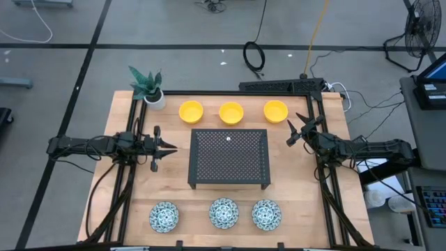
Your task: Pick & Place Mini bowls
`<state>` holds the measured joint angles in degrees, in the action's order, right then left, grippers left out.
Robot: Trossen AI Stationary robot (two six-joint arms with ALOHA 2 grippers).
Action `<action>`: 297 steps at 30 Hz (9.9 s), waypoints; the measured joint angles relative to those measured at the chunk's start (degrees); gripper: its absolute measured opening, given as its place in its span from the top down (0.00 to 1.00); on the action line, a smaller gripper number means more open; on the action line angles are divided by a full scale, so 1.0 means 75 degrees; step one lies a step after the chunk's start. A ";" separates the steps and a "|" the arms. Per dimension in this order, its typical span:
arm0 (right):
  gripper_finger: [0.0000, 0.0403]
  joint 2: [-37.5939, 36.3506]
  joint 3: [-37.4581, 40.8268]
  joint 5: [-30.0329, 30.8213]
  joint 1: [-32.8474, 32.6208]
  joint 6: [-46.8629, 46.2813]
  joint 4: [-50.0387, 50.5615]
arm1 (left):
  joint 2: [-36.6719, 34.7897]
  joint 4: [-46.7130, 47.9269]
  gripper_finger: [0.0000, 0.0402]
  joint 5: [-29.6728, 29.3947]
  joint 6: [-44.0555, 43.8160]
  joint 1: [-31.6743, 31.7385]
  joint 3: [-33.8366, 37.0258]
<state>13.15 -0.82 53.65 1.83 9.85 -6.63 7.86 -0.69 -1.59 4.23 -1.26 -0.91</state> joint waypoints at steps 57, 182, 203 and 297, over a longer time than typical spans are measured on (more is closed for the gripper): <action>0.48 0.0000 0.0000 0.0000 0.0000 0.0000 0.0000 | 0.0000 0.0000 0.85 0.0000 0.0000 0.0000 0.0000; 1.00 0.7715 -0.5429 -0.5522 0.6204 -0.2142 0.1823 | 0.0000 -0.0329 0.85 0.0000 0.0000 0.0000 -0.0003; 1.00 0.6174 -0.5431 -0.5576 0.3447 0.0494 -0.0566 | 0.0003 -0.1819 0.85 -0.0235 -0.0252 0.0000 -0.0006; 0.57 0.7024 -0.5830 -0.2928 0.1356 0.1119 -0.2236 | 0.6237 -0.0682 0.99 -0.3742 0.1112 0.1422 -0.5595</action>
<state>65.83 -44.55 31.69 12.00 18.24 -23.41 54.64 -5.80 -29.65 12.57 9.41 -42.87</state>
